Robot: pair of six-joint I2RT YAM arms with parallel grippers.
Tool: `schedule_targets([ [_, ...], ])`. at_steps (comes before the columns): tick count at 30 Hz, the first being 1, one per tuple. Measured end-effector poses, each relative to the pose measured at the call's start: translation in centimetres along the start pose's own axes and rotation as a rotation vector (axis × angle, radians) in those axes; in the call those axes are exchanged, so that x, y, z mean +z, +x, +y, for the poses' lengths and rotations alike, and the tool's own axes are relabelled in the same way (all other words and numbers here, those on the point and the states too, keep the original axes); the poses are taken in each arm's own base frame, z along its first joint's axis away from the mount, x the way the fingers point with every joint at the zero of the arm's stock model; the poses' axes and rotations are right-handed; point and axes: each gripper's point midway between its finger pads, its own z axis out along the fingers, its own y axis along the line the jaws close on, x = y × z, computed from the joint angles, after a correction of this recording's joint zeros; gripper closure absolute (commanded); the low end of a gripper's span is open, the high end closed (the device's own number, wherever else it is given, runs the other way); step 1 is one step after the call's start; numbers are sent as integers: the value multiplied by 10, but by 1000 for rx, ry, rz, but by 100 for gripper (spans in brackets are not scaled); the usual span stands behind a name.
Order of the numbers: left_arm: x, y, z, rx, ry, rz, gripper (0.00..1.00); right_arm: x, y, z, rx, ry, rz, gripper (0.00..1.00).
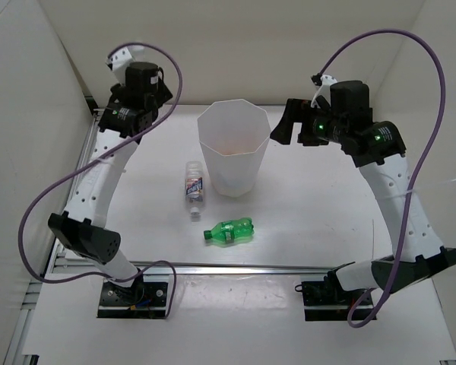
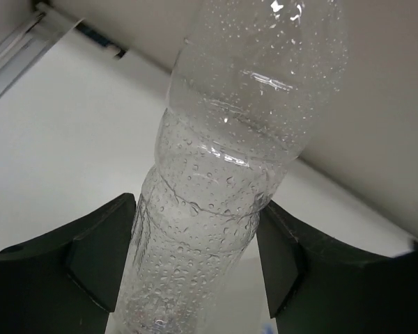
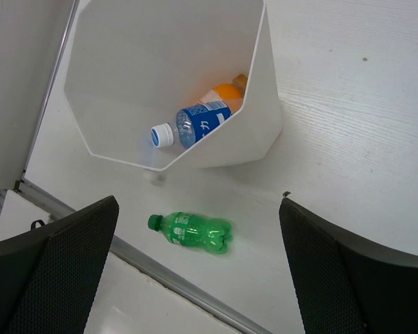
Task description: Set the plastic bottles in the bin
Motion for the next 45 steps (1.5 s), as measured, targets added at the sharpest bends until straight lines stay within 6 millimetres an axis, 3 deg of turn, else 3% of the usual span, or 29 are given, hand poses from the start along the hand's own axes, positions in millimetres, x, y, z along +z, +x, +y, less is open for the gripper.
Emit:
schedule_targets([
  [2, -27, -32, -27, -48, 105, -65, 65, 4, 0, -1, 6, 3, 7, 0],
  [5, -65, -43, -67, -70, 274, -77, 64, 12, 1, -5, 16, 9, 21, 0],
  [8, -92, -21, -108, -37, 425, -14, 63, 19, 3, -8, 33, 17, 37, 0],
  [11, -103, 16, -145, 41, 537, 72, 54, 23, 4, -9, 39, 20, 46, 0],
  [12, -105, 30, -157, 74, 576, 104, 43, 23, 4, -9, 40, 21, 45, 0],
  [13, -105, 42, -166, 101, 606, 130, 16, 23, 4, -9, 40, 20, 44, 0],
  [14, -105, 53, -174, 131, 634, 157, 1, 23, 3, -9, 41, 21, 42, 0],
  [17, -99, 76, -180, 187, 663, 211, 1, 23, 1, -8, 39, 18, 34, 0],
  [19, -98, 75, -177, 204, 655, 204, 1, 22, 0, -8, 39, 18, 32, 0],
  [22, -99, 60, -150, 189, 582, 144, 1, 22, 0, -8, 39, 22, 30, 0],
  [27, -89, 47, -35, 102, 337, 83, 1, 22, -1, -9, 38, 24, 28, 0],
  [30, -70, 59, 25, 47, 232, 105, 1, 22, -1, -10, 40, 28, 26, 0],
  [32, -55, 86, 50, 40, 198, 168, 1, 22, -2, -11, 42, 31, 24, 0],
  [37, -22, 203, 101, 84, 133, 454, 1, 22, -2, -11, 42, 28, 25, 0],
  [39, -18, 237, 118, 95, 114, 540, 1, 22, -2, -11, 41, 27, 27, 0],
  [41, -15, 259, 126, 96, 117, 599, 1, 21, -2, -10, 39, 25, 28, 0],
  [45, -8, 281, 127, 72, 161, 652, 1, 18, -4, -9, 35, 24, 24, 0],
])
